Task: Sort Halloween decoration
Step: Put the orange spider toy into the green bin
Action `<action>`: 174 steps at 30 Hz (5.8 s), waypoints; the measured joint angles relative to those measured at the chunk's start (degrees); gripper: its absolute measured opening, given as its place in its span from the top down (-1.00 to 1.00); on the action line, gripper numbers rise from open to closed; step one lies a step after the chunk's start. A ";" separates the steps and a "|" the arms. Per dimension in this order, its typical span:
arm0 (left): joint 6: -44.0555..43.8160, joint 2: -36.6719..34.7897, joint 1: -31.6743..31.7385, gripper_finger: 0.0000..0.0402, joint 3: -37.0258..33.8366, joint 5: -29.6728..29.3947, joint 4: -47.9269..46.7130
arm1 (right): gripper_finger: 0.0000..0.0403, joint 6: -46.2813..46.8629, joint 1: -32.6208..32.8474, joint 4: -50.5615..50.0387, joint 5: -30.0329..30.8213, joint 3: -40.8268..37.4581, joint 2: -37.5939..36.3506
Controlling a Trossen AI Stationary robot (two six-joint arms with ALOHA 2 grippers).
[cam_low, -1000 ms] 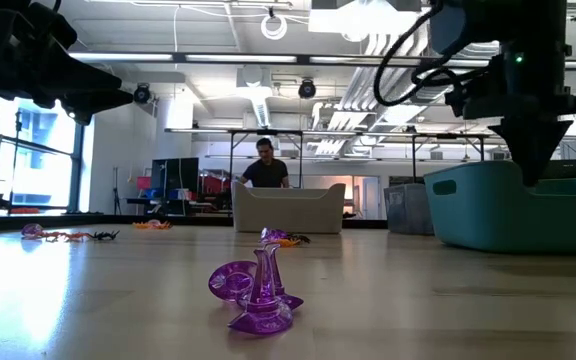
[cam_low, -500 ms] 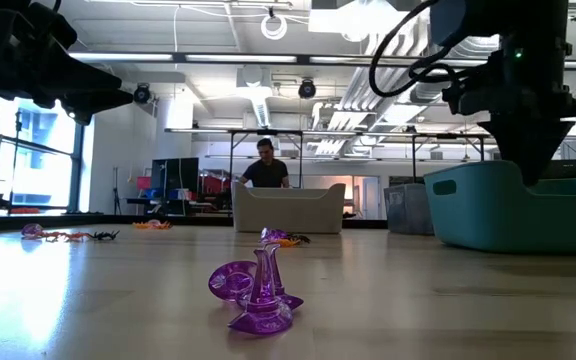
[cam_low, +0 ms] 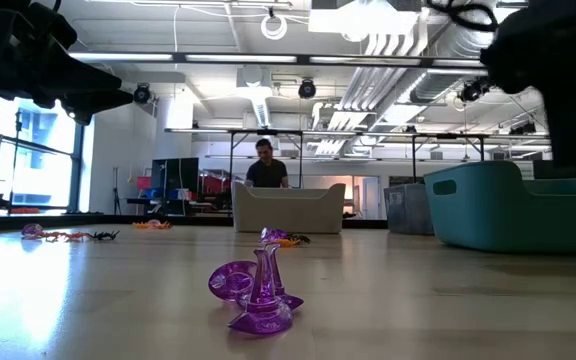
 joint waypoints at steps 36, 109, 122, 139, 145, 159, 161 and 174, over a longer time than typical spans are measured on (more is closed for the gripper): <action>-0.02 0.00 0.00 0.07 0.00 0.00 0.00 | 0.29 10.43 10.41 9.39 -4.95 14.87 28.64; -0.02 0.00 -0.02 0.07 -0.02 0.00 -0.02 | 0.56 -21.01 -15.51 -37.37 0.91 22.94 3.68; -0.01 0.00 -0.01 0.07 -0.01 0.00 -0.02 | 0.06 -21.32 -15.49 -35.40 0.48 22.34 3.70; 0.00 0.00 -0.02 0.07 -0.01 0.02 -0.02 | 0.16 -1.05 -3.86 -32.46 -5.44 25.18 -0.34; 0.00 0.00 -0.01 0.07 0.00 0.01 -0.02 | 0.18 14.08 6.30 -27.47 -6.46 25.18 0.70; 0.00 0.00 -0.02 0.07 0.00 0.00 -0.02 | 0.18 39.51 23.73 -17.26 -6.76 25.18 8.38; 0.00 0.00 -0.02 0.07 0.00 0.00 -0.02 | 0.18 39.56 24.16 -16.91 -7.15 25.18 10.58; 0.00 0.00 -0.02 0.07 0.00 0.00 -0.02 | 0.18 37.06 23.94 -18.30 -10.19 25.14 22.37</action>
